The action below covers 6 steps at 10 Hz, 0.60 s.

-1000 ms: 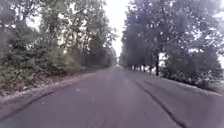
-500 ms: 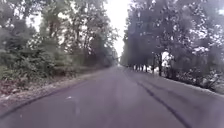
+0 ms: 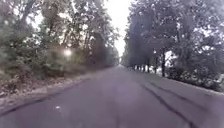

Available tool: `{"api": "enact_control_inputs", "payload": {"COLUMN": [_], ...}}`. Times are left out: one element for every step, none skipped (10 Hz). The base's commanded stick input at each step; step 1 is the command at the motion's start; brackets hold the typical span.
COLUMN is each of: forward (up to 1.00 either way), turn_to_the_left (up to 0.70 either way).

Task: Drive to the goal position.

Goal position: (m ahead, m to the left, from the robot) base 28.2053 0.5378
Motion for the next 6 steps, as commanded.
{"api": "enact_control_inputs", "payload": {"forward": [1.00,1.00,1.00,1.00,1.00,1.00], "turn_to_the_left": [-0.32,-0.40,-0.40,-0.37,-0.07,-0.01]}}
